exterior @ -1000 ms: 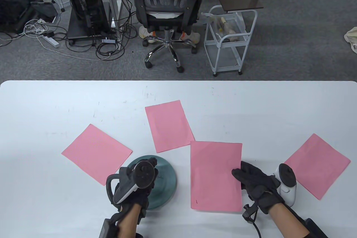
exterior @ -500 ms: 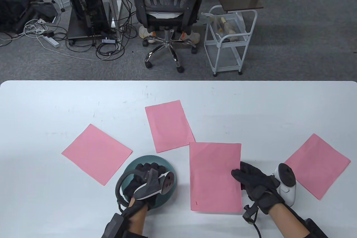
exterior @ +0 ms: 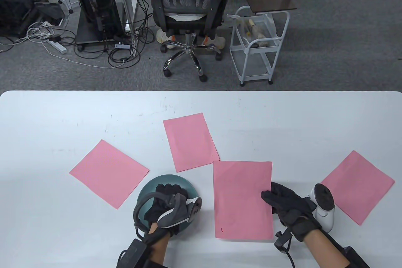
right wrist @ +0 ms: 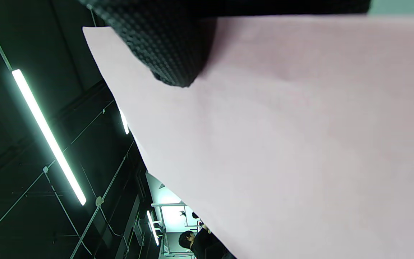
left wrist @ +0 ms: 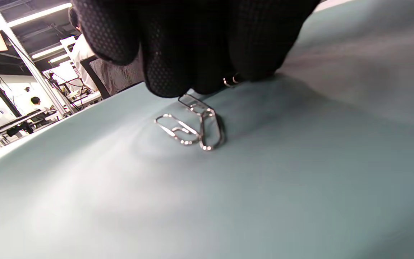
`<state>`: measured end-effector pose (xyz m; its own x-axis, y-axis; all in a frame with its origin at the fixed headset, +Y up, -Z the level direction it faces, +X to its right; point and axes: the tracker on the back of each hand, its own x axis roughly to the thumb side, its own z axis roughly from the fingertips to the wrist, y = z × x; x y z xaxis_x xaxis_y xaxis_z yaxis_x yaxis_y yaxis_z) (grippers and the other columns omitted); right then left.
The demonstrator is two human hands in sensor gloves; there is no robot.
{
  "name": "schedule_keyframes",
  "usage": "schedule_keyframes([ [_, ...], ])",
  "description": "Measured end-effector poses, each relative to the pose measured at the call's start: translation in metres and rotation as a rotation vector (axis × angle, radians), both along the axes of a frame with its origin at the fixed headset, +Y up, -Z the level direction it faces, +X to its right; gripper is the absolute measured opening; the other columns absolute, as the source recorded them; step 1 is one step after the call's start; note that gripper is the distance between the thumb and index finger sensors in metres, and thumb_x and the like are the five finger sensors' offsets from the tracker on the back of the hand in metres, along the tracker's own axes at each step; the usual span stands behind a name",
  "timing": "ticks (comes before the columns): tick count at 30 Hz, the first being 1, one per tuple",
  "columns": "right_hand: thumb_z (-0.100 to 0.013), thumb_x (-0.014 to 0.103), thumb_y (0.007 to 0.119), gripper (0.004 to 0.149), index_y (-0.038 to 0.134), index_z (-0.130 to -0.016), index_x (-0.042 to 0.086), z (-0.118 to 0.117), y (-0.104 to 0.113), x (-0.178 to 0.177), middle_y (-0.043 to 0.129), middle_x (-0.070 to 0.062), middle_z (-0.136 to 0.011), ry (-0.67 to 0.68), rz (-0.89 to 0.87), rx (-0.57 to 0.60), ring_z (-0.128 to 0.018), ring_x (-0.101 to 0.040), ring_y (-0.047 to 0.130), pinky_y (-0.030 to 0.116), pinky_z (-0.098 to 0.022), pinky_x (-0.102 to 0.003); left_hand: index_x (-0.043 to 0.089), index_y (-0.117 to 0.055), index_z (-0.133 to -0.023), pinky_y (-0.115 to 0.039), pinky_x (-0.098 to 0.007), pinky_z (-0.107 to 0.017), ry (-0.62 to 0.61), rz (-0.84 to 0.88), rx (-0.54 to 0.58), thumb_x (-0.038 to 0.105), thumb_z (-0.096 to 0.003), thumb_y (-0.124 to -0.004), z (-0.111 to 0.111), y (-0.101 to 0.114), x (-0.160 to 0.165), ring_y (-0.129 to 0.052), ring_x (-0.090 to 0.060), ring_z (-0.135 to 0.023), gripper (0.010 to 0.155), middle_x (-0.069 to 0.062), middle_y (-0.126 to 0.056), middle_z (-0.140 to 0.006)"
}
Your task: Pinch and push to attach paper clips
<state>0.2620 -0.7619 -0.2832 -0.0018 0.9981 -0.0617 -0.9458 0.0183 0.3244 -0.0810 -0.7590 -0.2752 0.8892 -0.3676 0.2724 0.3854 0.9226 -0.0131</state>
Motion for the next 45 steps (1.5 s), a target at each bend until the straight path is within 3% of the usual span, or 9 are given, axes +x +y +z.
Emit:
schedule_keyframes([
  [5, -0.058, 0.024, 0.081, 0.039, 0.079, -0.095, 0.015, -0.001, 0.004, 0.003, 0.093, -0.011, -0.084, -0.002, -0.020, 0.010, -0.063, -0.028, 0.101, 0.084, -0.045, -0.045, 0.025, -0.082, -0.094, -0.072, -0.052, -0.072, 0.049, -0.018, -0.003, 0.034, -0.0577, -0.081, -0.002, 0.003, 0.003, -0.095, -0.023, -0.083, 0.038, 0.000, -0.092, -0.092],
  [7, -0.058, 0.024, 0.081, 0.039, 0.079, -0.095, 0.015, -0.001, 0.004, 0.004, 0.093, -0.011, -0.084, -0.003, -0.026, 0.012, -0.063, -0.028, 0.101, 0.083, -0.045, -0.045, 0.025, -0.081, -0.095, -0.072, -0.053, -0.072, 0.090, 0.055, 0.031, 0.034, -0.0581, -0.080, -0.003, 0.017, 0.000, -0.094, -0.023, -0.084, 0.038, 0.000, -0.091, -0.093],
  [11, -0.058, 0.024, 0.081, 0.039, 0.079, -0.095, 0.015, -0.003, 0.003, 0.006, 0.093, -0.011, -0.084, -0.006, -0.035, 0.006, -0.064, -0.028, 0.100, 0.083, -0.046, -0.045, 0.022, -0.079, -0.097, -0.071, -0.054, -0.072, 0.156, 0.424, 0.067, 0.033, -0.0594, -0.078, -0.009, 0.062, -0.008, -0.092, -0.026, -0.085, 0.039, -0.003, -0.088, -0.095],
  [14, -0.058, 0.024, 0.081, 0.039, 0.079, -0.095, 0.015, -0.003, 0.002, 0.007, 0.093, -0.011, -0.084, -0.007, -0.036, 0.001, -0.064, -0.028, 0.100, 0.083, -0.046, -0.045, 0.020, -0.078, -0.098, -0.068, -0.057, -0.073, 0.127, 0.710, 0.051, 0.032, -0.0604, -0.077, -0.019, 0.104, -0.006, -0.091, -0.029, -0.086, 0.040, -0.005, -0.087, -0.096],
  [17, -0.058, 0.024, 0.080, 0.038, 0.079, -0.095, 0.015, -0.004, 0.003, 0.008, 0.093, -0.011, -0.084, -0.007, -0.041, 0.006, -0.064, -0.028, 0.100, 0.083, -0.046, -0.045, 0.020, -0.078, -0.098, -0.068, -0.057, -0.073, 0.079, 0.893, 0.018, 0.033, -0.0608, -0.077, -0.029, 0.137, 0.003, -0.090, -0.030, -0.087, 0.040, -0.006, -0.087, -0.096],
  [21, -0.058, 0.024, 0.081, 0.038, 0.079, -0.095, 0.015, -0.004, 0.004, 0.008, 0.093, -0.011, -0.084, -0.005, -0.044, 0.012, -0.064, -0.028, 0.100, 0.083, -0.046, -0.045, 0.020, -0.079, -0.098, -0.065, -0.059, -0.074, 0.027, 1.079, -0.049, 0.033, -0.0609, -0.078, -0.044, 0.163, 0.021, -0.085, -0.034, -0.092, 0.039, -0.007, -0.086, -0.098],
  [30, -0.058, 0.024, 0.081, 0.038, 0.079, -0.095, 0.015, -0.003, 0.005, 0.007, 0.093, -0.011, -0.084, 0.002, -0.048, 0.016, -0.064, -0.028, 0.100, 0.083, -0.046, -0.045, 0.021, -0.084, -0.096, -0.060, -0.063, -0.075, 0.017, 1.124, -0.114, 0.033, -0.0600, -0.082, -0.061, 0.173, 0.054, -0.074, -0.041, -0.101, 0.038, -0.010, -0.080, -0.105],
  [45, -0.058, 0.024, 0.081, 0.038, 0.079, -0.095, 0.015, -0.002, 0.008, 0.006, 0.093, -0.011, -0.084, 0.003, -0.044, 0.016, -0.064, -0.028, 0.100, 0.083, -0.046, -0.045, 0.015, -0.089, -0.092, -0.050, -0.071, -0.075, -0.013, 1.047, -0.202, 0.031, -0.0588, -0.085, -0.062, 0.181, 0.085, -0.066, -0.047, -0.105, 0.037, -0.013, -0.081, -0.105],
])
